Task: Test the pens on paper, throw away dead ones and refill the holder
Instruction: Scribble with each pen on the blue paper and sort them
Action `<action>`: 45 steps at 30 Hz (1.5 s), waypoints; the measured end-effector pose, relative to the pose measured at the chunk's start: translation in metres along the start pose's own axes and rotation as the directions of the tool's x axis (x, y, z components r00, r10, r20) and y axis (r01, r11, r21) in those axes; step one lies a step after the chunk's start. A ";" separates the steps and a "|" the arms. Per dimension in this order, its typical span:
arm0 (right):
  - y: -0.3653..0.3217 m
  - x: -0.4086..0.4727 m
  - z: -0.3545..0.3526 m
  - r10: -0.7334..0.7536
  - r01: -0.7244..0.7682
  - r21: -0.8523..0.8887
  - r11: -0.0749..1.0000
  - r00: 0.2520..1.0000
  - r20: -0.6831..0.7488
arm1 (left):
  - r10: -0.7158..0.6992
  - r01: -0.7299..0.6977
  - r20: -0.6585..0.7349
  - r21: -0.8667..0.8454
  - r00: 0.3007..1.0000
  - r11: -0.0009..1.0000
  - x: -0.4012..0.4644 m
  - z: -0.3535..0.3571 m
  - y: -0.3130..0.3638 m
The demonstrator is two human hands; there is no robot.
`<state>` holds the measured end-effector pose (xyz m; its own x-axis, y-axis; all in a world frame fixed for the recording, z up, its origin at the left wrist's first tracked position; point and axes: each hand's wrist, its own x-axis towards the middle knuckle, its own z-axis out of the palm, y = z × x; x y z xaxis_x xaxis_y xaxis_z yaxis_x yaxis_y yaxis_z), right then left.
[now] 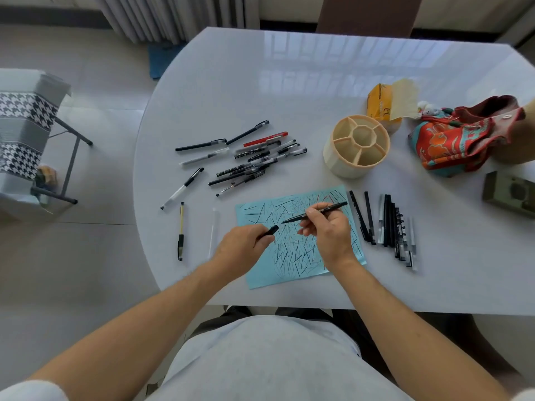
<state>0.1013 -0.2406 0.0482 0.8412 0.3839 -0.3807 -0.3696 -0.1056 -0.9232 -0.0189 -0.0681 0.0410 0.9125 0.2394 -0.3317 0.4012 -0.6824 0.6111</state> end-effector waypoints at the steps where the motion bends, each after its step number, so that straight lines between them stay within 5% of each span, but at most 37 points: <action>1: -0.002 0.000 -0.003 -0.004 0.004 0.009 1.000 1.000 0.007 | 0.011 -0.011 -0.001 0.004 1.000 1.000 0.000 -0.001 0.000; 9: -0.001 0.000 -0.006 0.008 -0.006 -0.019 1.000 0.996 0.087 | 0.096 -0.096 -0.006 -0.015 0.995 0.995 0.001 0.002 0.007; 20: 0.000 0.002 -0.020 0.013 -0.013 0.088 0.996 1.000 0.000 | 0.076 -0.078 -0.032 -0.075 0.997 0.994 0.004 0.010 0.016; 26: 0.010 -0.005 -0.012 0.075 -0.074 -0.019 0.997 0.988 0.132 | 0.117 -0.121 -0.053 -0.069 0.992 0.990 0.007 0.011 0.024; 36: 0.017 -0.001 -0.021 0.194 -0.159 -0.220 0.963 0.970 0.148 | 0.119 -0.118 0.007 -0.052 0.993 0.992 0.006 0.026 0.016; 38: 0.013 0.019 -0.040 0.238 -0.215 -0.272 0.938 0.970 0.055 | 0.062 -0.060 0.029 -0.072 0.998 0.996 0.006 0.027 0.008; 40: 0.005 0.044 -0.064 0.228 -0.232 -0.488 0.841 0.971 -0.068 | 0.009 -0.008 0.030 -0.041 0.999 0.999 0.004 0.028 -0.007; 42: 0.001 0.064 -0.088 0.182 -0.201 -0.788 0.582 0.977 -0.115 | -0.008 0.007 0.023 0.038 1.000 0.999 -0.001 0.027 -0.023; 45: 0.006 0.080 -0.107 0.168 -0.110 -0.955 0.276 0.984 -0.064 | 0.021 -0.025 0.035 0.137 0.999 0.990 -0.009 0.026 -0.042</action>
<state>0.2087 -0.3087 0.0062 0.7906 0.3008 -0.5334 0.1826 -0.9472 -0.2635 -0.0457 -0.0596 -0.0003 0.9172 0.2012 -0.3438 0.3633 -0.7765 0.5148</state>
